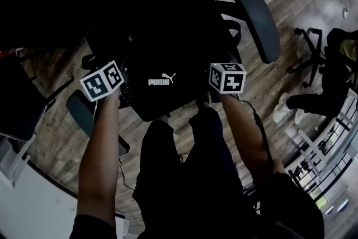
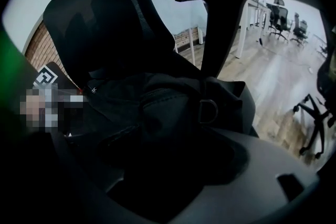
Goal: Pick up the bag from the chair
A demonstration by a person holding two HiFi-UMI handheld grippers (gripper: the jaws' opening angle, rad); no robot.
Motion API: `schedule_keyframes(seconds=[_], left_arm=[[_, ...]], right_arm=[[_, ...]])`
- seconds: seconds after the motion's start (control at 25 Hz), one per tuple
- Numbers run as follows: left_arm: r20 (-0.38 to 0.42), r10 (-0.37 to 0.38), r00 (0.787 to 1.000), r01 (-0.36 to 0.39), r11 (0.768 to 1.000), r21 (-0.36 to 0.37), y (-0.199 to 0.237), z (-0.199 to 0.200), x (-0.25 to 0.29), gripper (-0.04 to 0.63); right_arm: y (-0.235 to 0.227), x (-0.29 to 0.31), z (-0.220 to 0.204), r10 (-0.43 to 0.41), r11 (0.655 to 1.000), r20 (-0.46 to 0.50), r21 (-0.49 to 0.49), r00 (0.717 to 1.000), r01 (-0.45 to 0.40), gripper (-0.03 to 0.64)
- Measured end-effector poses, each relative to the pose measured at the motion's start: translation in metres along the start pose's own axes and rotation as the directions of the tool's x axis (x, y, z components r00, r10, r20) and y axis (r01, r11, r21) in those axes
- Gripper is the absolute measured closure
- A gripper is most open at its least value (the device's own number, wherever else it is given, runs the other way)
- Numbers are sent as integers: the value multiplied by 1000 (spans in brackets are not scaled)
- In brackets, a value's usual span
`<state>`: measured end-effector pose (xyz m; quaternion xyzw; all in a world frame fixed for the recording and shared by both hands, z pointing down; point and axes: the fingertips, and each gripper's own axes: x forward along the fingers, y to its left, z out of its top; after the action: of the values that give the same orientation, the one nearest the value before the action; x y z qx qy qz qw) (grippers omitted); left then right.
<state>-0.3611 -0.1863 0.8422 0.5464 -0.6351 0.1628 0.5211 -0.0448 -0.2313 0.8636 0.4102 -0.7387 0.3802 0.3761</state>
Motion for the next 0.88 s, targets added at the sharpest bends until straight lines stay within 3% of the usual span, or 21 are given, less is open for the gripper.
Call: schedule_keyframes(seconds=[0.16,0.24,0.4,0.68,0.88], left_arm=[[27,3,1000,-4,999,42,-10,2,1,275],[58,17,998,-21,998,66,-16,2,-2,343],[74,25,997,-31,996,79,-25,1,-6,413],[74,48,996,-60,985,164,-36,1,-21,528],[100,46,994,-64,980,187,-47,1,-45,555]], right_arm=[[7,8,0,42,999,-27,10,999,-42,347],[12,11,-1,50,999,-35,20,998,-49,393],[19,7,5,56,998,-38,15,998,-55,451],[34,-2,9,67,996,-40,-48,997,-69,505],[46,-16,14,88,992,-37,-82,995,-91,523]])
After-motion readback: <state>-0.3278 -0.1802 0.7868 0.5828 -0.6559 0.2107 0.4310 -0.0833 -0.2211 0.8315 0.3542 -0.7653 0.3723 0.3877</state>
